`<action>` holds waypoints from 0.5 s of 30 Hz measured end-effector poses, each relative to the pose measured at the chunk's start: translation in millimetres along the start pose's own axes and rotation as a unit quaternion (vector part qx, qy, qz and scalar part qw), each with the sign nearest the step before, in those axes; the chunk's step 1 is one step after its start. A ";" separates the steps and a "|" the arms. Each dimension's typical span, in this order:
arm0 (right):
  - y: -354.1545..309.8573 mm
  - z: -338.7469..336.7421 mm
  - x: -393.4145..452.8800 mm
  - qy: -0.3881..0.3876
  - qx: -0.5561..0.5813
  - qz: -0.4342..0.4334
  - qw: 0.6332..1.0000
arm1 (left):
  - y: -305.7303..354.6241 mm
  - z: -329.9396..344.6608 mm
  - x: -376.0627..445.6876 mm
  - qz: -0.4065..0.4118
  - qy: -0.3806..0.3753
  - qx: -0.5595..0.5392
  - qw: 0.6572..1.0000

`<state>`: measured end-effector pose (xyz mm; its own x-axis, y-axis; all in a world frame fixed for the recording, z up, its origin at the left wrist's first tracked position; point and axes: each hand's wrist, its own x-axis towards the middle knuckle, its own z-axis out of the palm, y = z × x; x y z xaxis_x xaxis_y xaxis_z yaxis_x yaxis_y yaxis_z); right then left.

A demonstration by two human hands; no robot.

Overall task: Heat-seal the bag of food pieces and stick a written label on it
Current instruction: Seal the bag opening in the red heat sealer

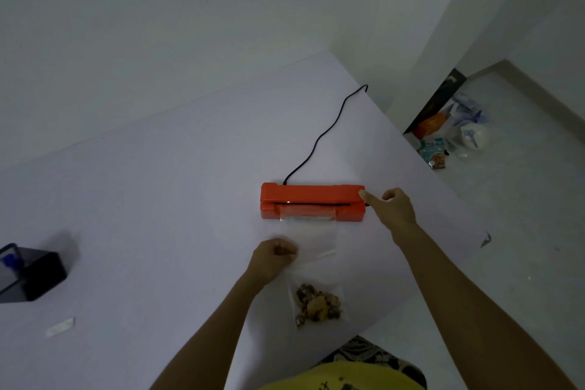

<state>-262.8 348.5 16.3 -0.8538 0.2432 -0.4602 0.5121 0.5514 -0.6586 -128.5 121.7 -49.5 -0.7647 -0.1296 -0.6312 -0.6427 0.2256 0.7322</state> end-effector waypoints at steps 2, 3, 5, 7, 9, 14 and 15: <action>-0.3 0.2 -0.6 0.000 0.005 0.003 1.000 | -1.6 0.0 1.1 0.000 0.001 0.005 1.000; -0.5 0.5 -0.9 -0.001 0.007 0.004 1.000 | -2.0 -0.5 1.5 0.001 0.000 0.004 1.000; -0.7 0.5 -1.4 0.000 0.007 0.005 1.000 | -2.8 -1.3 2.6 -0.001 -0.001 0.001 1.000; -0.6 0.5 -1.5 0.002 0.006 0.005 1.000 | -3.1 -1.0 3.1 0.002 -0.002 -0.002 1.000; -1.3 0.3 -1.6 0.005 0.006 0.005 1.000 | -4.1 -0.3 3.5 0.011 0.001 -0.002 1.000; -1.9 -0.5 -3.5 0.004 0.011 0.006 1.000 | -4.1 0.5 2.8 0.014 0.002 -0.010 1.000; -1.7 -0.6 -3.7 0.004 0.011 0.005 1.000 | -4.1 0.2 3.1 0.014 0.002 -0.009 1.000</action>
<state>-260.5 347.2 19.5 -0.8493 0.2548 -0.4624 0.5226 0.5306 -0.6673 -128.2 120.6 -54.6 -0.7819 -0.1275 -0.6102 -0.6225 0.2109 0.7537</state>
